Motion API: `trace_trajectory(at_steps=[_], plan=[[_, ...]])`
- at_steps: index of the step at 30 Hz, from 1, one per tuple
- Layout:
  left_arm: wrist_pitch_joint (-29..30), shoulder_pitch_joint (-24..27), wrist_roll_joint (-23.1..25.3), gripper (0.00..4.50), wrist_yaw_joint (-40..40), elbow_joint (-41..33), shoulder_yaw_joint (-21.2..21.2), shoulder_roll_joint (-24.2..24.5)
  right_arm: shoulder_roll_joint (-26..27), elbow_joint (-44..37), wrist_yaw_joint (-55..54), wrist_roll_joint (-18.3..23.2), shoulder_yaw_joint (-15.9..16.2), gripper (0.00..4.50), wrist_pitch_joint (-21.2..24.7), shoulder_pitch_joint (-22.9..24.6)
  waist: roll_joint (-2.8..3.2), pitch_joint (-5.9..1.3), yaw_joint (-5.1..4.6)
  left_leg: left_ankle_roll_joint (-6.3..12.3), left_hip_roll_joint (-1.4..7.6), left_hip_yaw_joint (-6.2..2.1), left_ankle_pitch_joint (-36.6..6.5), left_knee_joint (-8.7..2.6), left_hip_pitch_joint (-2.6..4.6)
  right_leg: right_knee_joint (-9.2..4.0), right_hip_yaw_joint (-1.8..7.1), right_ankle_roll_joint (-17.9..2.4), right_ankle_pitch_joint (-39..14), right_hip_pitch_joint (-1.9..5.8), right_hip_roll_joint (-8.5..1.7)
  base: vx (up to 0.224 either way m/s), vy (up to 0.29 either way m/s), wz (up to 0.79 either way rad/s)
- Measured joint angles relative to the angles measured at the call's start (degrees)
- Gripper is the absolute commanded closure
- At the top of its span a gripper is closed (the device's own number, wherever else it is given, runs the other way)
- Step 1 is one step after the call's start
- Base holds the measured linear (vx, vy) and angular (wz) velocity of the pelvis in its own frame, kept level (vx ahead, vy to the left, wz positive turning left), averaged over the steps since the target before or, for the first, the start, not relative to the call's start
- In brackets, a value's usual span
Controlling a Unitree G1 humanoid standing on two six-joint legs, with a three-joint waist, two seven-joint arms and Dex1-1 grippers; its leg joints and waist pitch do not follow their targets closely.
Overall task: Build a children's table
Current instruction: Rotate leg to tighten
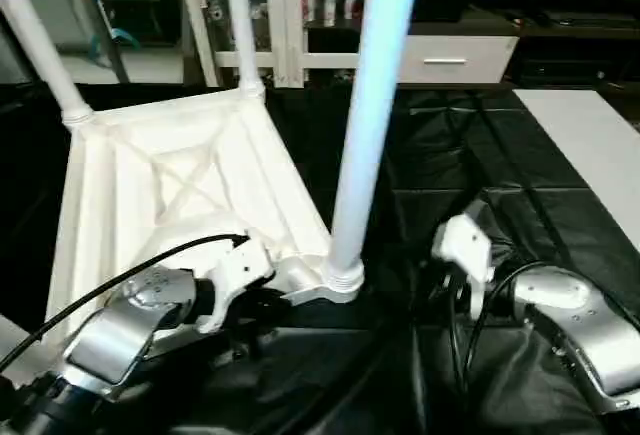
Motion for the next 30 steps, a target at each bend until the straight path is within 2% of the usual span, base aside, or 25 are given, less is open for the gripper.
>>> trace_trajectory(at_steps=[3,6,11,14,18,25,26,29,30], plan=[[-0.5,-0.3,0.3,4.48,-0.6,0.3,-0.8,-0.8,0.0,2.6,0.0,-1.8,1.2,0.77,-1.6,-1.4,-0.02,0.01,0.07,-0.01,-0.01,0.55,0.0,-0.13,0.04,0.06,-0.07,0.0,0.0,-0.02,-0.41,0.000,0.000,0.00],[-1.3,-0.7,0.5,4.50,-1.4,0.4,-1.8,-1.3,1.3,5.6,-0.3,-2.2,1.3,0.39,-2.5,-3.7,-0.06,0.04,0.19,0.17,-0.06,0.93,0.2,-0.13,0.02,0.14,-0.10,0.0,0.0,-0.02,-0.76,0.000,0.000,0.00],[-2.4,-1.3,0.7,4.50,-2.1,0.8,-2.9,-1.8,1.9,6.8,0.4,-2.0,1.3,0.05,-2.6,-4.6,-0.18,0.11,0.47,0.42,-0.10,1.28,0.3,-0.13,-0.02,0.12,-0.05,0.0,0.0,0.01,-0.99,0.000,0.000,0.00],[-2.6,-1.8,0.8,4.50,-2.7,1.4,-3.0,-2.0,1.8,7.7,1.8,-2.1,1.7,0.05,-2.6,-5.2,-0.20,0.12,0.58,0.46,-0.09,1.34,0.3,-0.14,-0.06,0.13,-0.10,0.0,0.0,0.01,-1.05,0.000,0.000,0.00],[-3.6,-2.4,1.2,4.50,-2.9,2.1,-3.4,-2.3,1.1,9.0,4.7,-2.1,3.7,0.05,-2.5,-5.6,-0.22,0.13,0.69,0.66,-0.09,1.59,0.5,-0.19,-0.11,0.14,-0.16,0.1,0.0,-0.01,-1.22,0.000,0.000,0.00],[-4.1,-2.8,1.7,4.50,-3.0,2.5,-3.5,-2.7,1.8,11.5,5.5,-2.1,3.8,0.05,-2.6,-6.3,-0.39,0.23,0.58,0.78,-0.11,2.06,0.5,-0.20,-0.11,0.18,-0.15,0.1,0.0,-0.03,-1.50,0.000,0.000,0.00],[-4.2,-2.8,1.7,4.50,-3.1,2.5,-3.5,-2.7,2.1,11.8,5.5,-2.1,3.8,0.31,-2.5,-6.5,-0.39,0.23,0.58,0.78,-0.11,2.06,0.5,-0.20,-0.12,0.18,-0.16,0.1,0.0,-0.04,-1.50,0.000,0.000,0.00],[-4.6,-2.8,1.8,4.50,-3.3,2.6,-3.5,-2.7,2.4,12.4,6.0,-2.1,3.8,0.44,-2.5,-7.1,-0.40,0.23,0.64,0.79,-0.11,2.05,0.5,-0.23,-0.16,0.18,-0.18,0.1,-0.1,-0.06,-1.51,0.000,0.000,0.00],[-4.6,-2.8,1.8,4.50,-3.3,2.6,-3.5,-2.7,2.4,12.5,6.1,-2.1,3.8,0.69,-2.5,-7.2,-0.42,0.24,0.64,0.79,-0.11,2.05,0.5,-0.24,-0.16,0.18,-0.19,0.1,-0.1,-0.06,-1.51,0.000,0.000,0.00]])
